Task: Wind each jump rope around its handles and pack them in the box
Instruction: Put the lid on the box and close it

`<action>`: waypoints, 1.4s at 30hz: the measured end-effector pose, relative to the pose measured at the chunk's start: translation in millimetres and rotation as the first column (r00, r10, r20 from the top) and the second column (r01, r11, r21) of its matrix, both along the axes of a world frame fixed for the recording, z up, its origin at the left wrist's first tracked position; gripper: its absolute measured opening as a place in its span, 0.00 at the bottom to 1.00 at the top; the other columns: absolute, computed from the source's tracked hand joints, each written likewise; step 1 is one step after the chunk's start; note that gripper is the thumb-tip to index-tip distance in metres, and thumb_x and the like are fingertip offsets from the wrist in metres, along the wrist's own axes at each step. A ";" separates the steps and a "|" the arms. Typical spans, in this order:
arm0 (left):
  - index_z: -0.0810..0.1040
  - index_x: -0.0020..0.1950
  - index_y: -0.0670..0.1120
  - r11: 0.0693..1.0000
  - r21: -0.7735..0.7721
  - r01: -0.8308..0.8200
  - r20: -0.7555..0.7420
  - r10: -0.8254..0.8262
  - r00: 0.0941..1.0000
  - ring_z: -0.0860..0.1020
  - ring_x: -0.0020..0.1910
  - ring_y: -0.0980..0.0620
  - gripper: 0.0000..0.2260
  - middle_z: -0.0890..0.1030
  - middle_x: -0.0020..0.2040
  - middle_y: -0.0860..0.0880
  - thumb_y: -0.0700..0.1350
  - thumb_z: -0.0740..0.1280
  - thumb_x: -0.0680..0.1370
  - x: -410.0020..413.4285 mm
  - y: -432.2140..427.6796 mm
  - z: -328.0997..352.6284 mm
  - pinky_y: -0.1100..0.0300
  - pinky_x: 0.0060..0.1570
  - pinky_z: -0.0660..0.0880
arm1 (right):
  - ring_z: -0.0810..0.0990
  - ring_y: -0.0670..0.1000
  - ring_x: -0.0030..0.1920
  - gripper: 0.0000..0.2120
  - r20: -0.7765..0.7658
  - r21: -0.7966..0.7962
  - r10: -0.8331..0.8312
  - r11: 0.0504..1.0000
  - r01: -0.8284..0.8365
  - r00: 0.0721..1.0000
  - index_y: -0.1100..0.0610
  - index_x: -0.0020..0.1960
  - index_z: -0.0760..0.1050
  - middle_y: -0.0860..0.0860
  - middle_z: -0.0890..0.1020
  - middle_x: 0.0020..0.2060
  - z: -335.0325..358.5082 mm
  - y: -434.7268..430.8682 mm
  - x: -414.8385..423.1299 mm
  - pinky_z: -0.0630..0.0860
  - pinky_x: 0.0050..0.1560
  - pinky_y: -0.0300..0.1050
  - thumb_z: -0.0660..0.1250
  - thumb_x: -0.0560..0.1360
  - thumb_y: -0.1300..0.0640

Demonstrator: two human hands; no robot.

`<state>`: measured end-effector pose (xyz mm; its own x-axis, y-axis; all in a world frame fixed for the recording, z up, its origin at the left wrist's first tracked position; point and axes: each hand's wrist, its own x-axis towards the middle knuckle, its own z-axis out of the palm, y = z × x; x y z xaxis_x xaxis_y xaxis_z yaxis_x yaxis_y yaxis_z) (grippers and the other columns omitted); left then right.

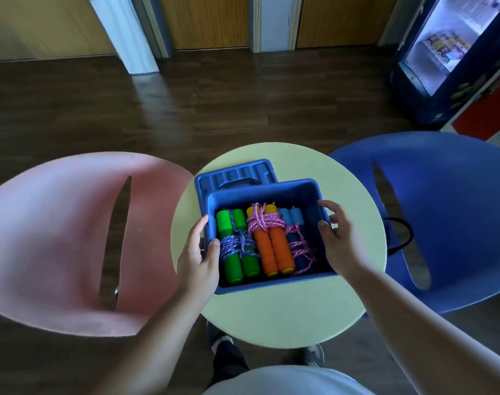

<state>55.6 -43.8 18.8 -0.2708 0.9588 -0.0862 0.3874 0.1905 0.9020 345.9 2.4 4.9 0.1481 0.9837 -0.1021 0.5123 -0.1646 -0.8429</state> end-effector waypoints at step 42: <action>0.72 0.75 0.52 0.975 -0.170 -0.142 -0.070 0.131 0.989 0.76 0.42 0.52 0.19 0.77 0.60 0.43 0.48 0.65 0.84 -27.3 29.5 -27.8 0.60 0.37 0.72 | 0.77 0.54 0.64 0.14 0.057 -0.067 0.178 0.982 -0.175 0.982 0.43 0.68 0.75 0.53 0.75 0.63 20.0 68.8 8.5 0.75 0.63 0.51 0.61 0.84 0.46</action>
